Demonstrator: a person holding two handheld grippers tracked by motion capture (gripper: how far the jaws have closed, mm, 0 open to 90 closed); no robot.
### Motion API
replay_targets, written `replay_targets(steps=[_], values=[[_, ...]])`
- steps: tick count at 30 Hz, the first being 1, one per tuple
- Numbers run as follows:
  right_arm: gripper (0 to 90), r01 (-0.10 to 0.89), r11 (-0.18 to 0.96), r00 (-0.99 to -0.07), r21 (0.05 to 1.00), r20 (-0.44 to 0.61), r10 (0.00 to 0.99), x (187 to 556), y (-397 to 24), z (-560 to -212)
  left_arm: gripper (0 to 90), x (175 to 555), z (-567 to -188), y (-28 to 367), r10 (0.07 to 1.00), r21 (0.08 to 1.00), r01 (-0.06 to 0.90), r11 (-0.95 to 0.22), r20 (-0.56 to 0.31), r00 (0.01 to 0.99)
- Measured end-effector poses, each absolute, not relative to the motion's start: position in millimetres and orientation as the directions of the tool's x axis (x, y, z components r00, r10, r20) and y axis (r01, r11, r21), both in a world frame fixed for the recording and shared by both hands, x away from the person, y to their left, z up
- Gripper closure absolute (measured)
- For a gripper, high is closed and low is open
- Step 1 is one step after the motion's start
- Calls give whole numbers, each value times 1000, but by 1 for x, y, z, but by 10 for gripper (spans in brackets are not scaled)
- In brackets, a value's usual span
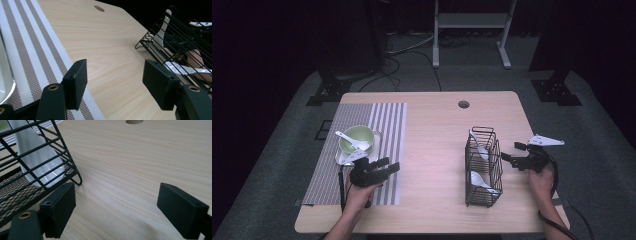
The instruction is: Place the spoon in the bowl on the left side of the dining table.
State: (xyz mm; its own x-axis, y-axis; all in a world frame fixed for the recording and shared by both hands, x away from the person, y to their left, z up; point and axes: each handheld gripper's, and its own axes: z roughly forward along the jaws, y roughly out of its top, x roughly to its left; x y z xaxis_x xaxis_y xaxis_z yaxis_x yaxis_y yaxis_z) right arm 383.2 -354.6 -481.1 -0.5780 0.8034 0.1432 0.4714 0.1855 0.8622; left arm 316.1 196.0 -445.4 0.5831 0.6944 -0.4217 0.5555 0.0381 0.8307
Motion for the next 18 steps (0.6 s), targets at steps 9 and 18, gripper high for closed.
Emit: replay_targets(steps=[9, 18], values=[[142, 475, 188, -578, 859, 144, 803, 383, -354, -481, 342, 312, -447, 188, 682, 831, 557, 9, -413, 604], [142, 477, 189, -577, 858, 144, 804, 383, -354, -482, 289, 312, -448, 184, 688, 836, 549, -19, -387, 614]])
